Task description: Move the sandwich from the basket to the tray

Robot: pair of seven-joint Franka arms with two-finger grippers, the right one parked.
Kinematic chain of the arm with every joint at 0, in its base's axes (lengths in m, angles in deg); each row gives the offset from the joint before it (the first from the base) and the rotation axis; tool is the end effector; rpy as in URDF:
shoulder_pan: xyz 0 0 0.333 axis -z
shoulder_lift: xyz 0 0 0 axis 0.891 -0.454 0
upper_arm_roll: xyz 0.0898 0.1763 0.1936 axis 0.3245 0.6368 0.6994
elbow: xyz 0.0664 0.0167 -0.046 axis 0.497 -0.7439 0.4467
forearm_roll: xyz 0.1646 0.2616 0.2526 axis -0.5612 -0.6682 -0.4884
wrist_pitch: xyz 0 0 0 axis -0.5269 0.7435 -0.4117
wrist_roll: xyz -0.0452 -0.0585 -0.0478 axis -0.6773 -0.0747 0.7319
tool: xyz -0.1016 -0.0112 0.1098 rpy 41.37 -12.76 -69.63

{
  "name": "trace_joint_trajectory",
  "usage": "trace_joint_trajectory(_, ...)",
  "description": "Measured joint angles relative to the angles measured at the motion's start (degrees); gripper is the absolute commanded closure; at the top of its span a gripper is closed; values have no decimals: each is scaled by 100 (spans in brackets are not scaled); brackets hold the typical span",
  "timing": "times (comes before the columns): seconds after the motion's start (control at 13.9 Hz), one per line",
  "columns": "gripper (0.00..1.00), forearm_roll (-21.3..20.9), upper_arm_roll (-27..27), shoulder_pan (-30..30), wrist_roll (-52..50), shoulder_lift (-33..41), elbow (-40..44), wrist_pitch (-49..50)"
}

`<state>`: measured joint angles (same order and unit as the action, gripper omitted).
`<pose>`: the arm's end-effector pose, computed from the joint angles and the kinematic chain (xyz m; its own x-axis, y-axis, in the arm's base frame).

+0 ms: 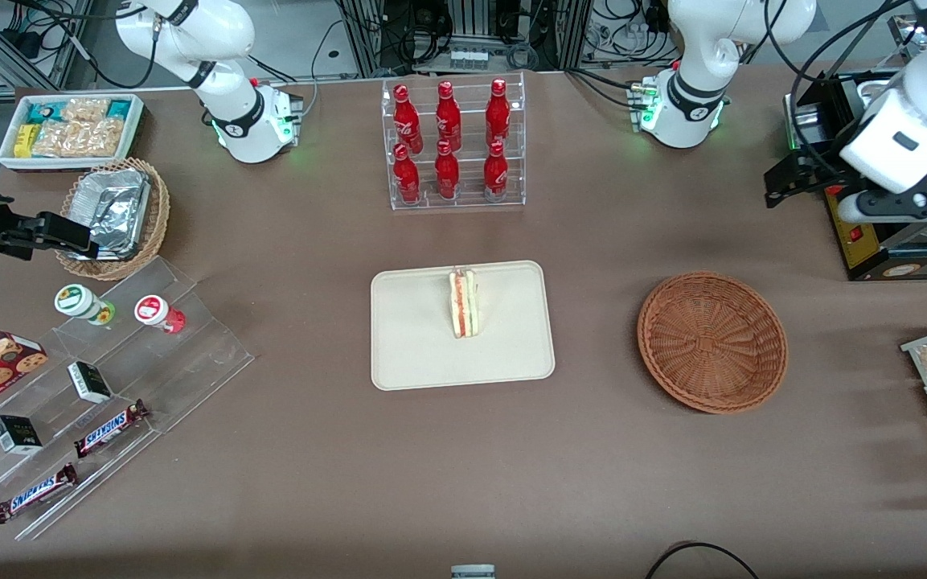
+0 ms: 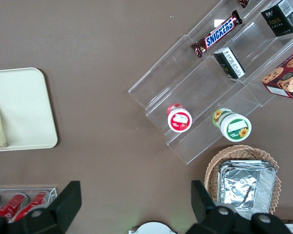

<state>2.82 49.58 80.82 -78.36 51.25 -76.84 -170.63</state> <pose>0.5171 -0.0599 0.5444 0.9962 -0.0077 -0.0866 -0.0067 -0.9999 0.0118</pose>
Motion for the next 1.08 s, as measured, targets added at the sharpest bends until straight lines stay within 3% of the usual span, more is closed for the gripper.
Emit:
trace_joint_trajectory(0.29, 0, 6, -41, -296, 178, -275, 200, -86)
trace_joint_trajectory(0.58, 0, 0, -764, -953, 205, -781, 728, -58)
trace_joint_trajectory(1.08, 0, -207, -866, -1314, 377, -409, 385, -29)
